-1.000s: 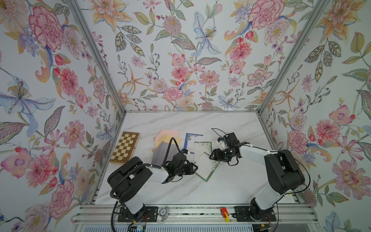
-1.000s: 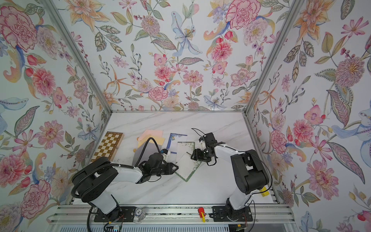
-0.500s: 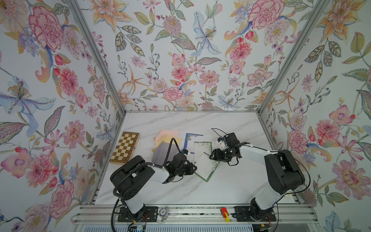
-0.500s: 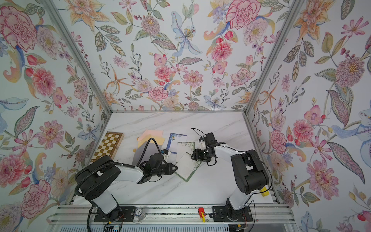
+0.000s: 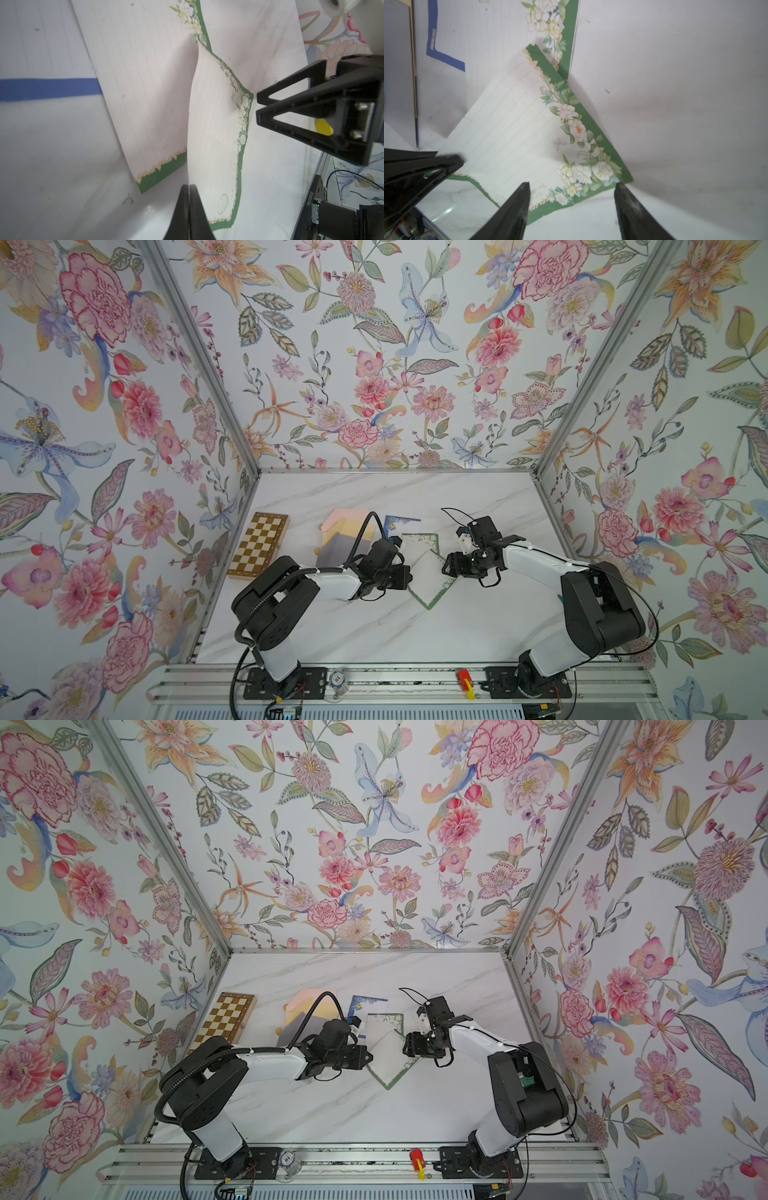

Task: Fold the letter paper in half and place it into the envelope
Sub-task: Adjust the letter paper at the center of the board.

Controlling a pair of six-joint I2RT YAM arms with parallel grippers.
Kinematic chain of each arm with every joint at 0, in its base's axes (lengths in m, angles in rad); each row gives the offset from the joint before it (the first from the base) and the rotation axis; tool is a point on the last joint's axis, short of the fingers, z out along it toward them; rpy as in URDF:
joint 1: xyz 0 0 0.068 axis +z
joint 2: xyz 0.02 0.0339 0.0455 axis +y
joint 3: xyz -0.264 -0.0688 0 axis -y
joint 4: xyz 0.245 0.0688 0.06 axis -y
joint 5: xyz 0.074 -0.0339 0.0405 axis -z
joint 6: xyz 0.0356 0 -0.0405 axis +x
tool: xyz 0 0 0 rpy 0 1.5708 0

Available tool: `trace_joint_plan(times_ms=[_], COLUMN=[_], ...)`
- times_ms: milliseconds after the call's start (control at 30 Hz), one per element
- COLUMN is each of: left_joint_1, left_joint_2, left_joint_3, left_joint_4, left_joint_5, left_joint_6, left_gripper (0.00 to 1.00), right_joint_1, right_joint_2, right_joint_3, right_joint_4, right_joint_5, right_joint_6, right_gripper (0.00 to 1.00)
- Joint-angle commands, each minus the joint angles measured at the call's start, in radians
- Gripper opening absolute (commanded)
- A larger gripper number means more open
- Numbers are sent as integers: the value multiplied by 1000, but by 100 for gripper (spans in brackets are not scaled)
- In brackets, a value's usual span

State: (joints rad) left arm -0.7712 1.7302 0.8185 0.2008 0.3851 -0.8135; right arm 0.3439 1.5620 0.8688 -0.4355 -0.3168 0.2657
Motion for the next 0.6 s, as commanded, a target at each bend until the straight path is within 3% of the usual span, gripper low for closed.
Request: trace_joint_plan(times_ms=[0,367,567], left_joint_1=[34,98,115], left_joint_2=[19,141,186], left_joint_3=[87,329,439], left_joint_4=[-206,-524,-641], left_joint_5=[2,85,67], left_joint_6=[149,459,572], left_gripper=[0,0,0], right_joint_1=[-13,-9,-6], right_joint_2=[-39,-39,-27], right_joint_3=[28,90,116], right_joint_4=[-67,-91,-85], right_joint_5=[47,-12,-41], right_joint_6=[-53,-157,-193], right_gripper=[68,63,58])
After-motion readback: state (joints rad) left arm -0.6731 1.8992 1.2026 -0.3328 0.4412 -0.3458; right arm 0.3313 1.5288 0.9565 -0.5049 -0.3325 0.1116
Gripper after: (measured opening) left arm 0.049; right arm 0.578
